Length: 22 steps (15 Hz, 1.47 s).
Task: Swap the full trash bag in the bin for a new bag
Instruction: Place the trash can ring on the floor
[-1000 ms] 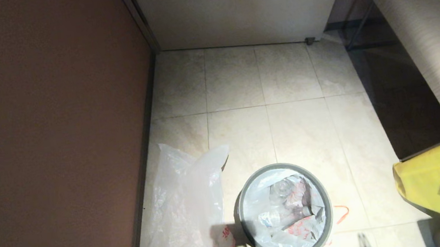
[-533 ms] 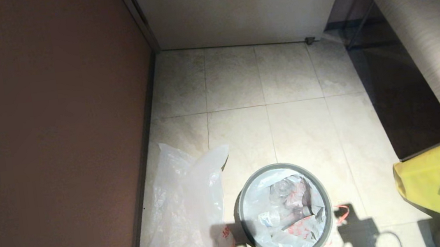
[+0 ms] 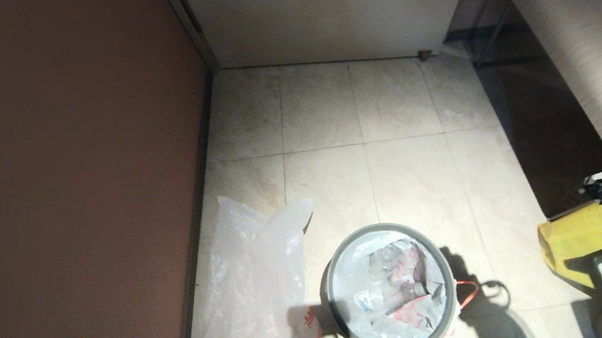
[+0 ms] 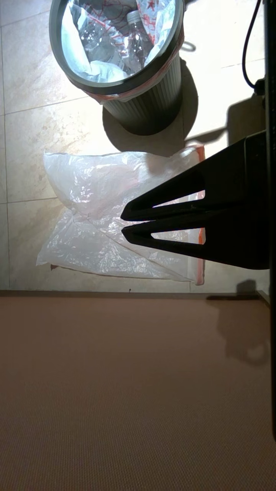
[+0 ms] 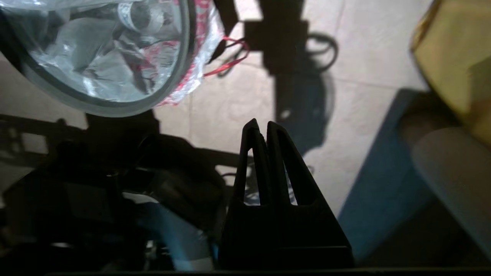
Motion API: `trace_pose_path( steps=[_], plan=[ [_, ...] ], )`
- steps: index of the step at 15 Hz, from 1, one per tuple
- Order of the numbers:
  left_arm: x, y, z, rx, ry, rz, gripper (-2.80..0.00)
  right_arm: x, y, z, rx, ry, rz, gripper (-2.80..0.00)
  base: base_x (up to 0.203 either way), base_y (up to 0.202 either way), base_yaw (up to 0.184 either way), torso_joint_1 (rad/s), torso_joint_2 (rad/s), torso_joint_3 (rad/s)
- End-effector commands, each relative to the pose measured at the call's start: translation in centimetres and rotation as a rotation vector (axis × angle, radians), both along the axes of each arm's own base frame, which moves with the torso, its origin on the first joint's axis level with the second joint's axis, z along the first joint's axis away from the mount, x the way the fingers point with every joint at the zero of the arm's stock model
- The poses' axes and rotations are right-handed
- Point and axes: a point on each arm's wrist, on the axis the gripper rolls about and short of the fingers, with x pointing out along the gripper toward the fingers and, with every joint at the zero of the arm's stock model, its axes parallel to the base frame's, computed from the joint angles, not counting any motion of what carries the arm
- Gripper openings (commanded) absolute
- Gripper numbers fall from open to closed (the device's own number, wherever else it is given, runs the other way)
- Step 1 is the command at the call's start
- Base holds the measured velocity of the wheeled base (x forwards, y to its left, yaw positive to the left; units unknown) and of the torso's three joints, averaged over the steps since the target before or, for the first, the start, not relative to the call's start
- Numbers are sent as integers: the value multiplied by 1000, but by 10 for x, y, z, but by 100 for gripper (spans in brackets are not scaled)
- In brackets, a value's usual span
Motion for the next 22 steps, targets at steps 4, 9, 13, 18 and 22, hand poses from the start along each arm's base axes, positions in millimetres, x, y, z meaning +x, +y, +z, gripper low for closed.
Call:
trace_pose_path(
  steps=[4,9,13,18,22],
  plan=[
    [0,0,0,-1,-2,2,-280,19,24,-29,62,147,-3,-280,0,0,0,0,0,0],
    [0,0,0,1,-2,1,-280,59,38,-71,28,233,-8,-280,0,0,0,0,0,0],
    [0,0,0,0,-2,1,-280,96,52,-83,-1,197,2,0,0,0,0,0,0,0],
    [0,0,0,1,-2,1,-280,132,69,-85,-31,143,-11,0,0,0,0,0,0,0],
    [0,0,0,1,-2,1,-280,145,84,-93,-40,139,9,0,0,0,0,0,0,0]
  ],
)
